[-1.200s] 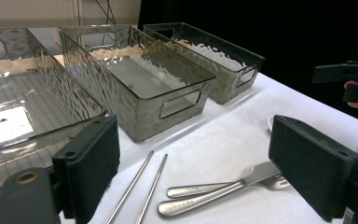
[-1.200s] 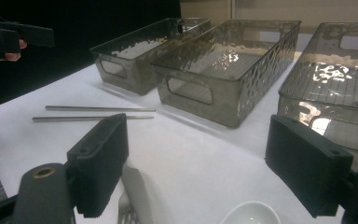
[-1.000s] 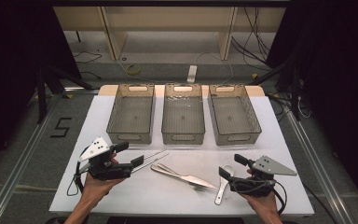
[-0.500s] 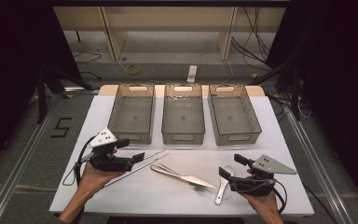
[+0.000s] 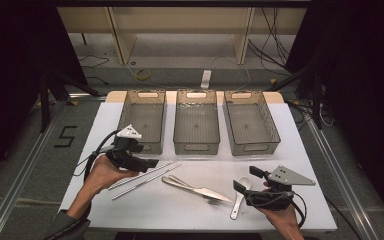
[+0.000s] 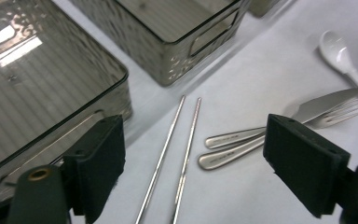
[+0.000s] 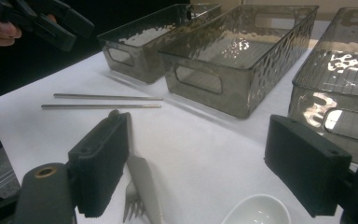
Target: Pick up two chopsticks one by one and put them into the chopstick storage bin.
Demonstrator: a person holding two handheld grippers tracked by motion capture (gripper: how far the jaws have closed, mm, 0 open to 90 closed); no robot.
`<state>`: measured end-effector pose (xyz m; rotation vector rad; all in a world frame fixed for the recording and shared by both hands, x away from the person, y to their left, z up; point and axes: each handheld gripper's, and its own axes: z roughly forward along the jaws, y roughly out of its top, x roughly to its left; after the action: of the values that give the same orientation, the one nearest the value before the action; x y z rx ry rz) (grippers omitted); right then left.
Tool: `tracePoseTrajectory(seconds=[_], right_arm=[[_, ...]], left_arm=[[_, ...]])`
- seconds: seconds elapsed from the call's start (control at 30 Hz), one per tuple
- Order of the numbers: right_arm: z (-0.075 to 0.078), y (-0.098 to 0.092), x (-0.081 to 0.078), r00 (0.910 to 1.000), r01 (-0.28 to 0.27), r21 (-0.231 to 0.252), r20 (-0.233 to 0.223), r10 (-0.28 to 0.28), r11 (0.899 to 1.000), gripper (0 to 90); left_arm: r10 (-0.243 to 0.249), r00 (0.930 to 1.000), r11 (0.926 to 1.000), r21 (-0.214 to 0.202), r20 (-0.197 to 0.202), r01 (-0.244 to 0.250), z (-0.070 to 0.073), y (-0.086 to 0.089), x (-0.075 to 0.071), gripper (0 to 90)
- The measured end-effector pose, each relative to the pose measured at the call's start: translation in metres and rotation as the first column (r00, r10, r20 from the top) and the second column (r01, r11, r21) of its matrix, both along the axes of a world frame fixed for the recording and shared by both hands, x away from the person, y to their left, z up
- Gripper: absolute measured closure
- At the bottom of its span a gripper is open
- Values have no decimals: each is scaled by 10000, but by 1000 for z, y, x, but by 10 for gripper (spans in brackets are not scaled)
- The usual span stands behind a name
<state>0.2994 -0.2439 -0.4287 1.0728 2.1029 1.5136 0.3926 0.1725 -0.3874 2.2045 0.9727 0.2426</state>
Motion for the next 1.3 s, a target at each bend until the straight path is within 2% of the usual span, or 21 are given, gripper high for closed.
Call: tracePoseTrajectory(seconds=[0.13, 0.2, 0.27, 0.33, 0.5, 0.67, 0.83, 0.9, 0.93, 1.1, 1.17, 1.2, 1.3], right_arm=[[0, 0, 0, 10000, -30, -157, -81, 29, 9999, 226], [0, 1, 0, 9999, -55, -158, -110, 53, 9999, 227], [-1, 2, 0, 9999, -99, -193, -108, 97, 9998, 228], [0, 2, 0, 9998, -136, -244, -144, 133, 9996, 234], [-1, 2, 1, 9994, -164, -305, -309, 155, 9994, 237], [-1, 4, 2, 9993, -222, -376, -319, 210, 9990, 238], [-1, 5, 2, 9992, -229, -424, -345, 214, 9988, 238], [-1, 5, 2, 9992, -230, -407, -328, 217, 9989, 238], [-1, 5, 2, 9992, -233, -406, -331, 220, 9989, 238], [-1, 5, 3, 9991, -221, -428, -358, 205, 9988, 239], [-1, 5, 3, 9990, -221, -456, -387, 203, 9987, 239], [-1, 5, 3, 9990, -218, -472, -404, 199, 9986, 239], [-1, 5, 3, 9991, -238, -469, -375, 220, 9986, 239]], left_arm=[[51, 9989, 9990, 437, -458, -31, -7, 4, 2, 231], [119, 9981, 9950, 998, -603, -58, -10, 5, 4, 242], [139, 9964, 9927, 1203, -831, -38, -13, 7, 7, 256], [149, 9963, 9894, 1453, -845, -25, -16, 9, 8, 281], [278, 9931, 9737, 2276, -1136, -12, -23, 14, 11, 326], [363, 9875, 9610, 2764, -1535, 76, -33, 17, 15, 376], [505, 9811, 9428, 3330, -1866, 148, -46, 19, 18, 442], [438, 9793, 9323, 3603, -1974, 310, -49, 18, 18, 480], [452, 9782, 9299, 3664, -2028, 330, -51, 18, 18, 493], [356, 9704, 9282, 3679, -2389, 565, -56, 21, 20, 583], [335, 9669, 9249, 3745, -2530, 659, -58, 22, 21, 609], [340, 9653, 9260, 3716, -2591, 671, -59, 22, 21, 621], [294, 9618, 9196, 3845, -2722, 807, -61, 22, 22, 652]])
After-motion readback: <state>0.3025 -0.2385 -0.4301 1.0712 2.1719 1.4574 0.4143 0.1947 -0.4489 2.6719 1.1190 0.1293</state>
